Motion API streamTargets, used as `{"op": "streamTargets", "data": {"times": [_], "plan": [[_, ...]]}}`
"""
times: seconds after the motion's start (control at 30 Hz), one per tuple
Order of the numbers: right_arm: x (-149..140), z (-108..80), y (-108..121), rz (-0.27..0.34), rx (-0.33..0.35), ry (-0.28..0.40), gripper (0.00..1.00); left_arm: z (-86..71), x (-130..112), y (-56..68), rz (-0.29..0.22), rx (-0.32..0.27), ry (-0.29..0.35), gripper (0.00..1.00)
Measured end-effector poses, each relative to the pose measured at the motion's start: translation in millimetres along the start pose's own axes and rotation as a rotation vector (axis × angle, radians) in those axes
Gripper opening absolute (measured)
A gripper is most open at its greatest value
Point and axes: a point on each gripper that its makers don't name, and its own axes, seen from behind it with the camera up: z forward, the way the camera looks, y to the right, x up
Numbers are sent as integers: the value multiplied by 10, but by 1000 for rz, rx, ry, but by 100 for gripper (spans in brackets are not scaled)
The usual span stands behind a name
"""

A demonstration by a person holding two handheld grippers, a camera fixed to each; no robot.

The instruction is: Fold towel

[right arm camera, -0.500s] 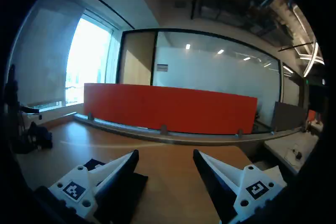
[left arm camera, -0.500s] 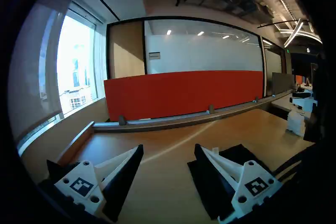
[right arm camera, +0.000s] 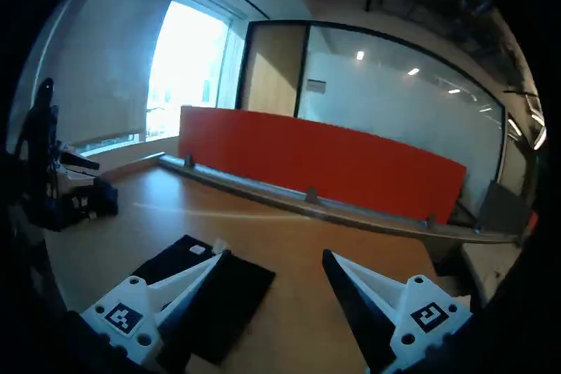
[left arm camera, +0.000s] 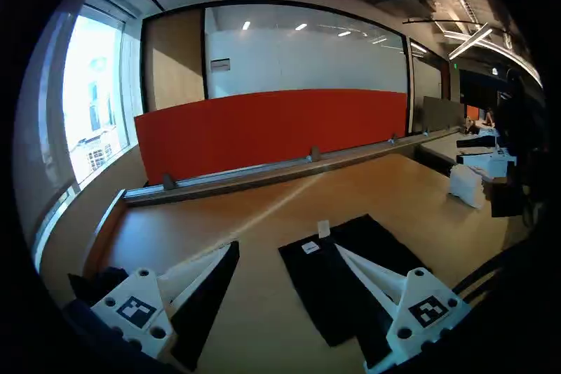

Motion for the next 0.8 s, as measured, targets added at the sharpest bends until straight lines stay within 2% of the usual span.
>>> {"op": "streamTargets", "data": {"times": [0.4, 0.8], "plan": [[-519, 59, -342, -30, 138, -142, 100, 69, -491, 293, 64, -105, -131, 90], [-1108, 135, -596, -67, 208, -233, 100, 167, -1121, 511, 98, -158, -231, 90]]}}
